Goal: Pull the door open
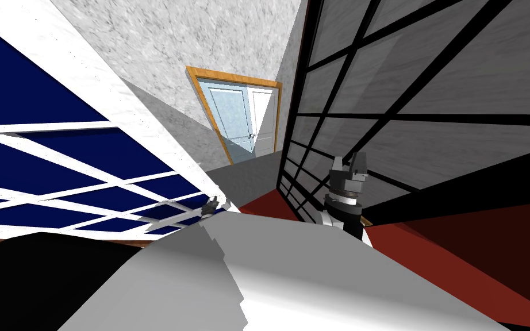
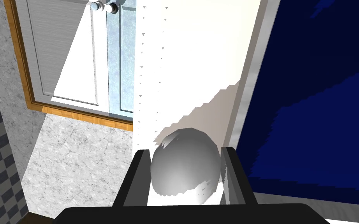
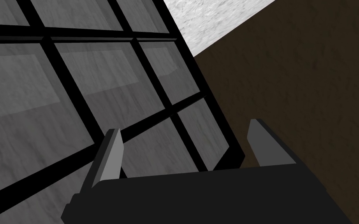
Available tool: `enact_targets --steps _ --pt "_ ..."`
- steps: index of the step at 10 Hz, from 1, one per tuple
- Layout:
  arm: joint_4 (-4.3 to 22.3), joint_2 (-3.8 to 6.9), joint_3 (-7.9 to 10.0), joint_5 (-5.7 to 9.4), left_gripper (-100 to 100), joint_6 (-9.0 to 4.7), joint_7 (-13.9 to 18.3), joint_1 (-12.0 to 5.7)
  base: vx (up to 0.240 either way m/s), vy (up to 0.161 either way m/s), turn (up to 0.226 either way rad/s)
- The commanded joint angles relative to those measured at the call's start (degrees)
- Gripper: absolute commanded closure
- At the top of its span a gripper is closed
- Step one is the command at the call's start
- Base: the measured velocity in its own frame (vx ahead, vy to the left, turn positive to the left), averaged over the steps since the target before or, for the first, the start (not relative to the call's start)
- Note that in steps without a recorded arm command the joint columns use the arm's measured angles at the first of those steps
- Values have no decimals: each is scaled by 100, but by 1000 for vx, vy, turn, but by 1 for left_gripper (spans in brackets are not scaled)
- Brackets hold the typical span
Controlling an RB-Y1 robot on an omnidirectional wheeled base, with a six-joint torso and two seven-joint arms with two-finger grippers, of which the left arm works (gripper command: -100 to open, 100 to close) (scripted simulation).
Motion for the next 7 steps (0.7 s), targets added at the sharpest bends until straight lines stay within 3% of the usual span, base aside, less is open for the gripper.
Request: enact_targets --steps 1,7 --pt "-4 6 -37 70 100 11 275 -8 -36 8 -20" --pt "23 27 -203 297 100 42 1130 -85 -40 9 -21"
